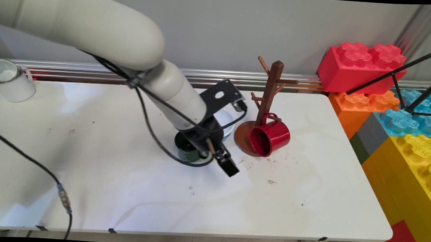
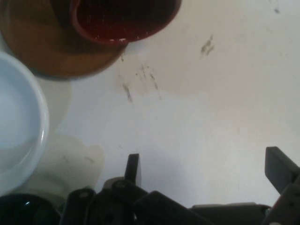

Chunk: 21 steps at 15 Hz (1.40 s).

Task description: Pick up the red mug from the rack

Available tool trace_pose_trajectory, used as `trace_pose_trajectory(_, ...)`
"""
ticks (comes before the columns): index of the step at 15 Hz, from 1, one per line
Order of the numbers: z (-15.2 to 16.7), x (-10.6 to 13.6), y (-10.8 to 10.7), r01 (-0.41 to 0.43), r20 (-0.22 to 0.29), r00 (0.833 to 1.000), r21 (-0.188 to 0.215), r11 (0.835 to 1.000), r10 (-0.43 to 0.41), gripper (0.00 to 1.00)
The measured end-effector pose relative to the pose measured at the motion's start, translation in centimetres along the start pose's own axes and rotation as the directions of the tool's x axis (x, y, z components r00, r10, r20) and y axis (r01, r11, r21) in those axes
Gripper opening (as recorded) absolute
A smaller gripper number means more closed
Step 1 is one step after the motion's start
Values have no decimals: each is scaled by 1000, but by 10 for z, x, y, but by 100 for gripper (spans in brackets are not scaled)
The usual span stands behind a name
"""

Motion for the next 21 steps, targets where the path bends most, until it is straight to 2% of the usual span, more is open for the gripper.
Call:
trace_pose_trajectory(6,27,22,9,161,-12,987,0,987,-161,100)
trace_pose_trajectory(13,51,33,10,274,-35,961,3,962,-273,100)
trace_pose_trajectory(21,68,34,9,359,-151,922,-13,933,-357,100)
